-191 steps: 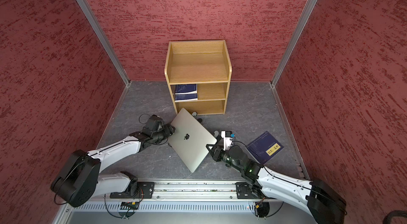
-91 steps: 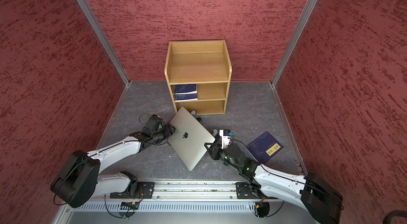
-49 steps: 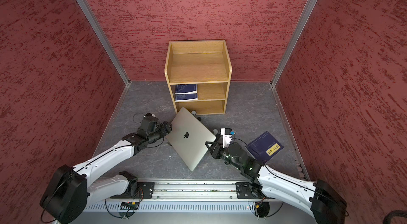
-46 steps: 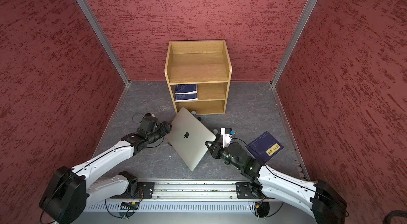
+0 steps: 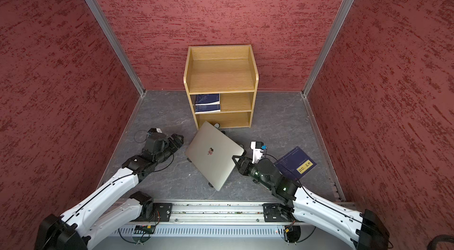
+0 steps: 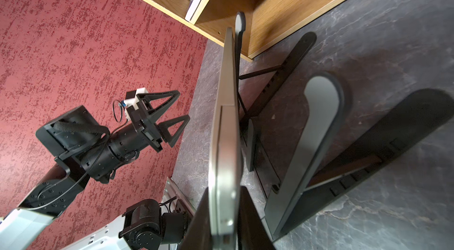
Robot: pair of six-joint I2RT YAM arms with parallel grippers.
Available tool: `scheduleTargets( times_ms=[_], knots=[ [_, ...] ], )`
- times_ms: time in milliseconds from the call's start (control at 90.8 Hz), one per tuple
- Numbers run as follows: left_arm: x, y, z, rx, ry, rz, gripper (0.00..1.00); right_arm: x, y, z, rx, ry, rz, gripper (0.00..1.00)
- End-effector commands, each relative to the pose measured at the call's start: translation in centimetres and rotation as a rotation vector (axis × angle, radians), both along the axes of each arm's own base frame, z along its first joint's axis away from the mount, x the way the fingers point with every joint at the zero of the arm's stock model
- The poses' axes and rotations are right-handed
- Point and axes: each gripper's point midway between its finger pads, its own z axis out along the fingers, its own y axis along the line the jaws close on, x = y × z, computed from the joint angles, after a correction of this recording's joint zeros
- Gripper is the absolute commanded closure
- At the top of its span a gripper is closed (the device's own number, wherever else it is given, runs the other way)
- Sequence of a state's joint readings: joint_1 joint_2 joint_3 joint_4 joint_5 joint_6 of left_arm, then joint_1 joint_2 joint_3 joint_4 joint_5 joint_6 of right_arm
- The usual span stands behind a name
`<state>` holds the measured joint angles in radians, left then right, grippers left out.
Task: Close the laptop lid and set it aside
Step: Pick up the laptop from the computer stand.
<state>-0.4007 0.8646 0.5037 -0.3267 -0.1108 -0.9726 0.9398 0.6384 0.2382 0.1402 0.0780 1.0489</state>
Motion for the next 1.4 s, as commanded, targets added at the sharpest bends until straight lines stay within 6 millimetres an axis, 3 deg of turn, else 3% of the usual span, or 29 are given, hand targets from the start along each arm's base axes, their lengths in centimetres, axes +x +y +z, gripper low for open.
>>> scheduleTargets(
  times_ms=[0,143,297,639,1036,1388],
  knots=[
    [-1.8,-1.0,-1.1,-0.192,0.064,0.041,0.06,1.0,0.0,6.7,0.178,-0.104,-0.055,1.00],
    [-3.6,-2.0,-2.0,-0.439,0.085,0.098,0.03,1.1,0.1,6.4,0.178,-0.090,-0.060,1.00],
    [-5.7,-2.8,-3.3,-0.568,0.097,0.119,0.00,1.2,0.0,6.3,0.181,-0.083,-0.065,1.00],
    [-7.4,-6.4,-4.7,-0.596,0.004,0.077,0.00,1.3,-0.1,6.2,0.185,-0.076,-0.073,1.00],
    [-7.3,-12.1,-2.8,-0.637,-0.041,-0.024,0.02,1.2,-0.1,6.2,0.184,-0.073,-0.072,1.00],
    [-7.6,-13.1,-3.1,-0.650,-0.029,-0.018,0.07,1.0,-0.3,6.7,0.202,-0.080,-0.068,1.00]
  ],
)
